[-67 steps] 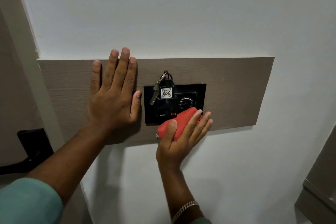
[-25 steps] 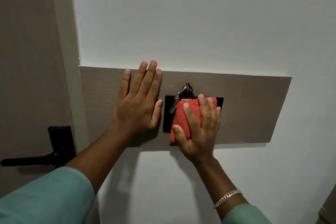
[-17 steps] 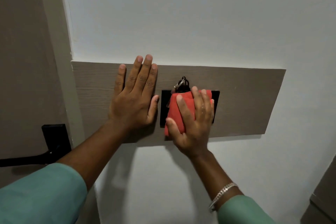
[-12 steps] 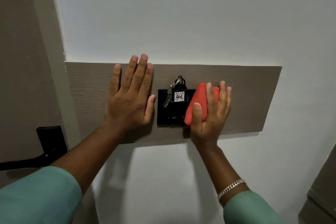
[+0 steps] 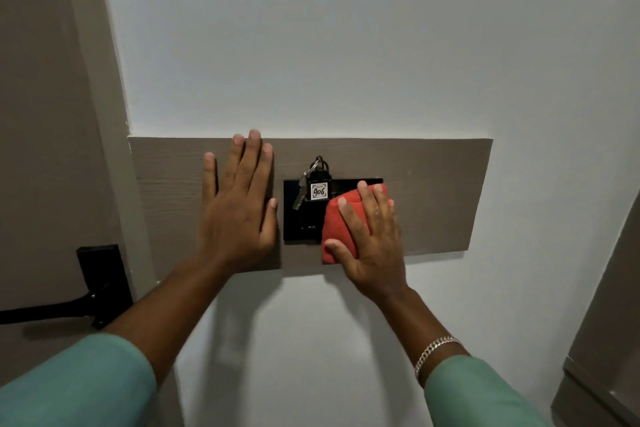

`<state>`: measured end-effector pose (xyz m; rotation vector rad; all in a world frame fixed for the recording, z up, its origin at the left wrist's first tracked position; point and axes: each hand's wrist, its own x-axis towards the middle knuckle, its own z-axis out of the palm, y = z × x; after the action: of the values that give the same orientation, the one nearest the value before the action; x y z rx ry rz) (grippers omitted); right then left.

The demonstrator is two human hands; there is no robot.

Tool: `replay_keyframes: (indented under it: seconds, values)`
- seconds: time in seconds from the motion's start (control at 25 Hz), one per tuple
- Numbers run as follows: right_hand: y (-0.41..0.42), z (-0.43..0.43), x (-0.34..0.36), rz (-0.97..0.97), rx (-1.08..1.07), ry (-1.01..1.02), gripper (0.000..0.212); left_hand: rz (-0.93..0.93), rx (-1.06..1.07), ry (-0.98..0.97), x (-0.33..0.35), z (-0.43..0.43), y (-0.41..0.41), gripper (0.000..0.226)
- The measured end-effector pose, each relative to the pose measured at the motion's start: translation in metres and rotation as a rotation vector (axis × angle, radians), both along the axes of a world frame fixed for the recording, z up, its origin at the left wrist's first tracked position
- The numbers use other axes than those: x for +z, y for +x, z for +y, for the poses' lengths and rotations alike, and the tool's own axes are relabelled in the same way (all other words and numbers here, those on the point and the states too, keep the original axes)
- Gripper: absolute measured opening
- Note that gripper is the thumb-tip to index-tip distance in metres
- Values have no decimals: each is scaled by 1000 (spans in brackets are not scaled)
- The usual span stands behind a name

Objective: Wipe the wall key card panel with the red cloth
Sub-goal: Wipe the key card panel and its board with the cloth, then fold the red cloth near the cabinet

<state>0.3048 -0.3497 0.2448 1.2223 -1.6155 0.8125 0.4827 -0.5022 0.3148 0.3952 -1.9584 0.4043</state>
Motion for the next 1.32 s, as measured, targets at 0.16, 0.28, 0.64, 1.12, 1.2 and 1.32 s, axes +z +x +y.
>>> replay_keyframes:
  seconds: [0.16,0.28,0.64,1.12,1.2,1.32]
  values:
    - [-13,15,11,-62,-22,121,64,149,-392,167,-30,69,-9,42]
    - [-16,16,13,-107,48,137,68,73,-417,409,-24,114,-37,41]
    - [-27,50,30,-340,353,203,87,50,-93,528,10,140,-67,21]
    - [-172,265,8,-1273,654,-278,49,36,-763,1015,-28,286,-238,14]
    - [-208,313,-22,-1437,638,-296,47,4,-788,1194,-64,322,-284,14]
    - [-259,384,-77,-1607,504,-430,50,-61,-814,1537,-131,382,-344,18]
